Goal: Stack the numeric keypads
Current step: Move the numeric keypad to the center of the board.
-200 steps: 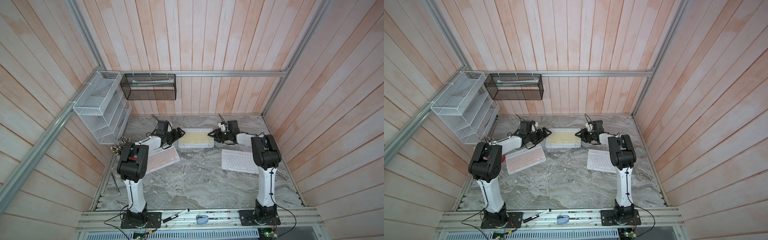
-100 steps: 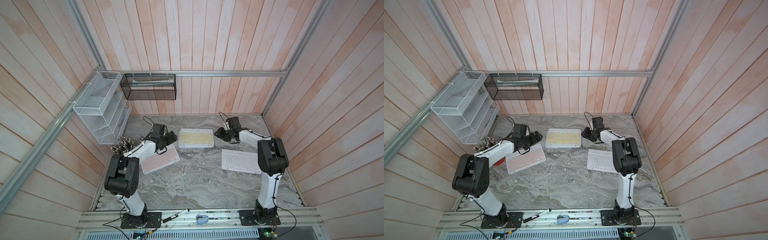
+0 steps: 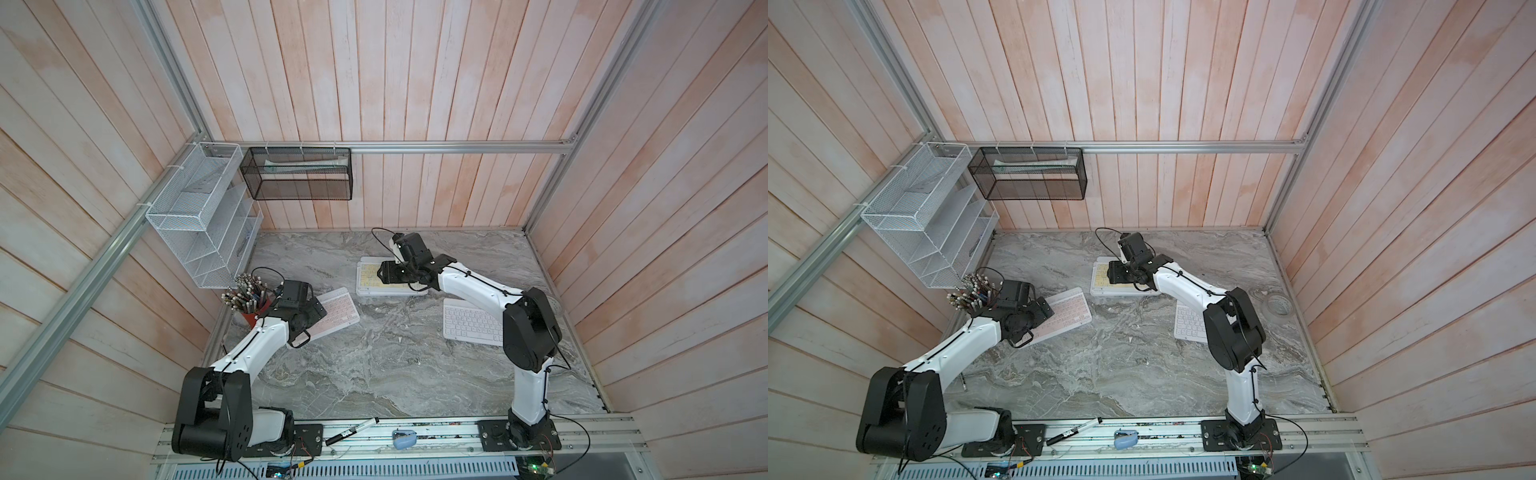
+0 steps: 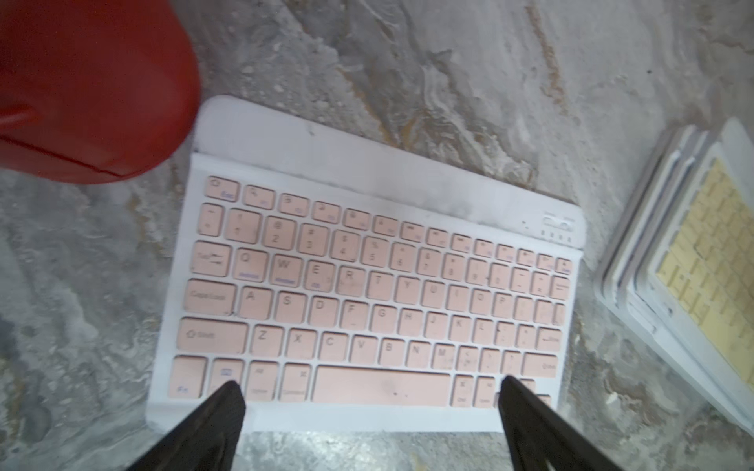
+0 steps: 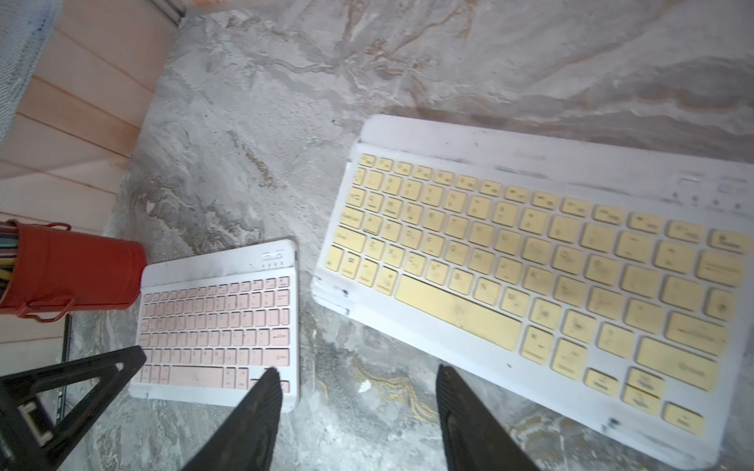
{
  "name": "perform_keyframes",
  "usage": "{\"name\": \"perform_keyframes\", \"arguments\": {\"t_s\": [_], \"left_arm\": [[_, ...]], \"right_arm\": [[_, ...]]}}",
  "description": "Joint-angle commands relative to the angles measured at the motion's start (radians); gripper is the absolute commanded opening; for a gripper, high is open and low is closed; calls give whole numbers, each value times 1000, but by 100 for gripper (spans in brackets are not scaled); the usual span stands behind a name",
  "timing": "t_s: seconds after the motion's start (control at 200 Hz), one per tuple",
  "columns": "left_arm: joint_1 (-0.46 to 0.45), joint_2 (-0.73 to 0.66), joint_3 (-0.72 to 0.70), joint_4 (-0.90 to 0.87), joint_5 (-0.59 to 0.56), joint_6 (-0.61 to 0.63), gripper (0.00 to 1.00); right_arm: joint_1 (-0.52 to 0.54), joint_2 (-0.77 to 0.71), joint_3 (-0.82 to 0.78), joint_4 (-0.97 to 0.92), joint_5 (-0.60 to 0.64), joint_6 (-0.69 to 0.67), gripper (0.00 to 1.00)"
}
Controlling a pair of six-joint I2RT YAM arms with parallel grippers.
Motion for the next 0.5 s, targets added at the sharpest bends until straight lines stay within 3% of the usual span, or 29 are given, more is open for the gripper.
{"name": "perform_keyframes", "arguments": {"t_s": [0.0, 0.495], "left_arm": [[24, -2, -31, 4, -1, -13, 99], [78, 5, -107, 47, -26, -28, 99]], "right_arm": [[31, 69, 73, -90, 30, -30, 63], [138, 222, 194, -137, -57, -19, 63]]}}
